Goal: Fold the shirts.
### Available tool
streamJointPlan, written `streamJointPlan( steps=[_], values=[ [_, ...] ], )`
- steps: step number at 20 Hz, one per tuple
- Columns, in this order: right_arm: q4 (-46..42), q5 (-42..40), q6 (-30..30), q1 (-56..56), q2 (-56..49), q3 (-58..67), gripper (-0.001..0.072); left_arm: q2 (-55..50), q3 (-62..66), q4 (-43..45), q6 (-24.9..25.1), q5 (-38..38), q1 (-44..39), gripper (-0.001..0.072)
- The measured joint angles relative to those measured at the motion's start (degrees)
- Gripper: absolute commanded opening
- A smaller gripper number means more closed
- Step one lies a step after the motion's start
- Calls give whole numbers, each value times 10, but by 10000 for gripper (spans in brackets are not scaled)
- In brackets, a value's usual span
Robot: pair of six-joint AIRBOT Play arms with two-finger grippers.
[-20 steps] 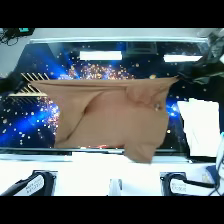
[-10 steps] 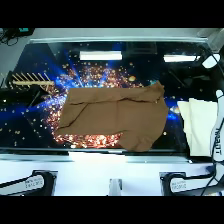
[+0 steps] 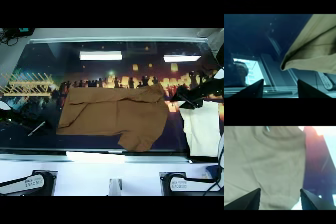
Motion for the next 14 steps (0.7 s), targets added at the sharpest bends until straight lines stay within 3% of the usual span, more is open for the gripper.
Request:
streamJointPlan(
  steps=[7,9,10,13,14],
  values=[
    [1,6,-15,-3,23,-41,475,-9,-37,-5,14,69,-43,503],
    [1,10,-16,-3,24,-44,475,-13,-39,-8,14,79,-56,433],
    [1,10,-17,-3,25,-44,475,-15,-40,-9,14,86,-63,361],
    [1,11,-17,-3,25,-45,476,-19,-42,-8,12,114,-82,37],
    [0,12,-18,-3,25,-46,476,-20,-42,-8,11,119,-87,35]
  ],
)
